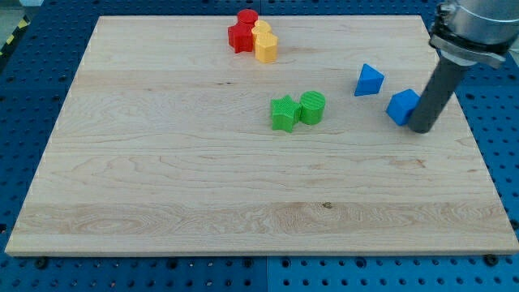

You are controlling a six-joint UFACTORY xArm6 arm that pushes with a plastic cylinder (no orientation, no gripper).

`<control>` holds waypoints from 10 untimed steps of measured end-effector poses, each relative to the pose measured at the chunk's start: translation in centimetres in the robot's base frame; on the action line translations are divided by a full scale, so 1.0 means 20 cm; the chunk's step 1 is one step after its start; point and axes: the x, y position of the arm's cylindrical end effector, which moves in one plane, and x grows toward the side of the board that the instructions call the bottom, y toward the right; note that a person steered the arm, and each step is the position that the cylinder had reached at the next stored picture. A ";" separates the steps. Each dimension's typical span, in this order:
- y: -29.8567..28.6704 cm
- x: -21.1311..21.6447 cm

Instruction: Nudge the red circle and red star to down a bit

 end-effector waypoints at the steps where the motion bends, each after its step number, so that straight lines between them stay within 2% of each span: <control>1: -0.10 -0.08; 4: -0.30 -0.15; 6: -0.62 -0.46; 9: -0.73 -1.11; 10: -0.82 -1.26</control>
